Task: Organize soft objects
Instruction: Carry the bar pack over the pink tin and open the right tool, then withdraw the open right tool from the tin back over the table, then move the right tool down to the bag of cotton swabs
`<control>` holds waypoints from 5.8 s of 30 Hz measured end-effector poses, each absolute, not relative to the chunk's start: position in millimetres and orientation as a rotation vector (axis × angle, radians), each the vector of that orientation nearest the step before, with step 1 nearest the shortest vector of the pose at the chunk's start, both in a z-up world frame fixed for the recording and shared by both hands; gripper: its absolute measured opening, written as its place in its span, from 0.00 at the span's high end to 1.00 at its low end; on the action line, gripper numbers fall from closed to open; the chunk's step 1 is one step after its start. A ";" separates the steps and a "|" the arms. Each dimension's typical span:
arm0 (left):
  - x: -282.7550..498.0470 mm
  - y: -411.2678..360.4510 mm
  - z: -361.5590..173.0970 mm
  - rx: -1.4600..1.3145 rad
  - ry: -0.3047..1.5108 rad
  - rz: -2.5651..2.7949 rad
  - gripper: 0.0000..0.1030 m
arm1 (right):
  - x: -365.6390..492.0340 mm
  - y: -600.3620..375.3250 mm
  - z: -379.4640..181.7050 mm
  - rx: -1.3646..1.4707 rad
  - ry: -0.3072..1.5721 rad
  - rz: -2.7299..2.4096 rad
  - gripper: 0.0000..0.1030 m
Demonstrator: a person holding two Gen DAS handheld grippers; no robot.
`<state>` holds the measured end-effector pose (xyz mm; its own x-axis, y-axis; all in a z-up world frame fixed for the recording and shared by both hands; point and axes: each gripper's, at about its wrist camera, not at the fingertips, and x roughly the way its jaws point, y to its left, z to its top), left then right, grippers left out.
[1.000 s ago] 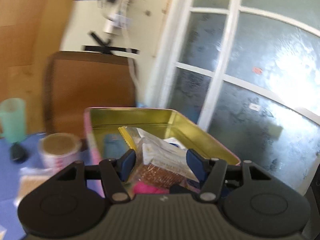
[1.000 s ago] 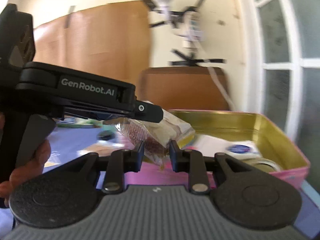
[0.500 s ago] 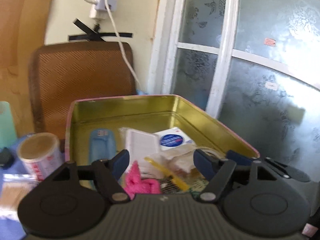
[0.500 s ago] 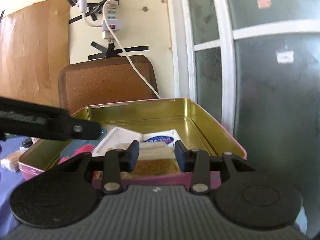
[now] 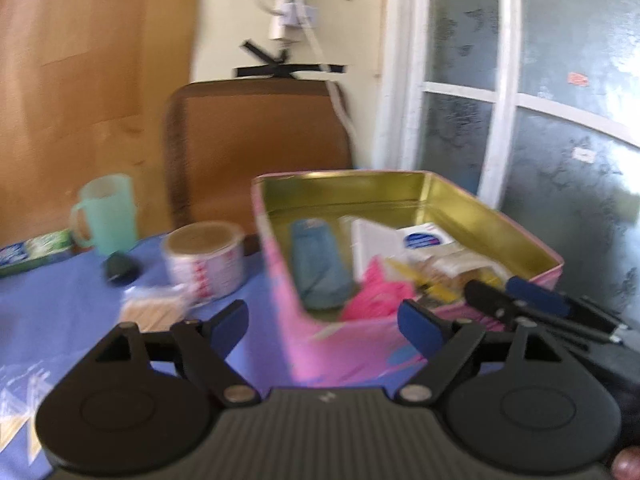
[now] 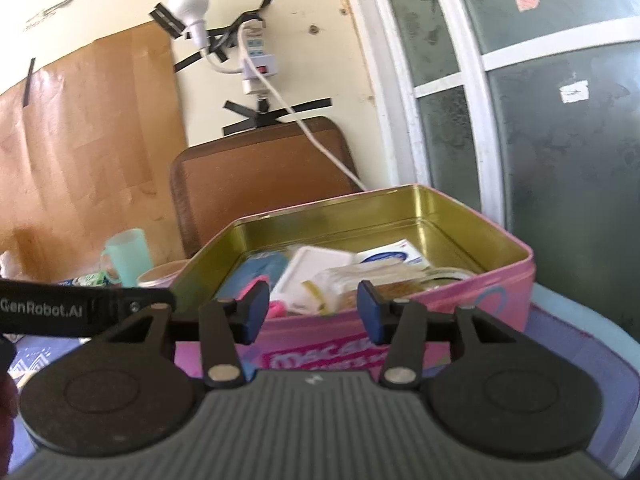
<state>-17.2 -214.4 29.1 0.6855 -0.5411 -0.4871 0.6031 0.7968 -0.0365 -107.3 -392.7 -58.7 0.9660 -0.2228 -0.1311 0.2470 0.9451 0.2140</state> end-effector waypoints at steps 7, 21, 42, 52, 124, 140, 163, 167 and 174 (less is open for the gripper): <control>-15.6 -172.0 13.6 0.136 0.549 -0.540 0.18 | -101.6 -363.6 -56.8 0.248 0.162 -0.173 0.33; -14.5 -134.9 -3.5 0.103 0.547 -0.518 0.11 | -102.9 -345.8 -44.4 0.283 0.181 -0.178 0.30; -5.8 -112.9 -26.9 0.111 0.526 -0.504 0.00 | -104.7 -315.4 -69.3 0.343 0.105 -0.337 0.00; -8.1 -112.2 -26.4 0.101 0.514 -0.512 0.00 | -106.7 -322.0 -81.9 0.510 0.072 -0.338 0.00; 26.3 -15.1 -25.7 0.050 0.520 -0.147 0.00 | -35.7 -204.0 -65.0 -0.075 0.124 -0.004 0.00; 26.3 -16.3 -26.4 0.063 0.512 -0.124 0.00 | -37.8 -198.3 -64.9 -0.091 0.115 0.009 0.00; 25.6 -19.7 -26.8 0.083 0.507 -0.114 0.00 | -31.4 -201.0 -65.8 -0.078 0.155 0.046 0.00; 24.8 -21.1 -26.9 0.091 0.504 -0.127 0.00 | -31.2 -201.1 -66.0 -0.077 0.156 0.048 0.00; 21.7 -20.1 -25.6 0.088 0.482 -0.139 0.00 | -31.3 -201.9 -66.4 -0.073 0.156 0.049 0.00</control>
<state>21.7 -20.1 -25.6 0.8766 -0.1127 -0.4678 0.1541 0.9867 0.0510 -31.3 -201.9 -66.4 0.9867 0.0432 -0.1567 -0.0546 0.9961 -0.0693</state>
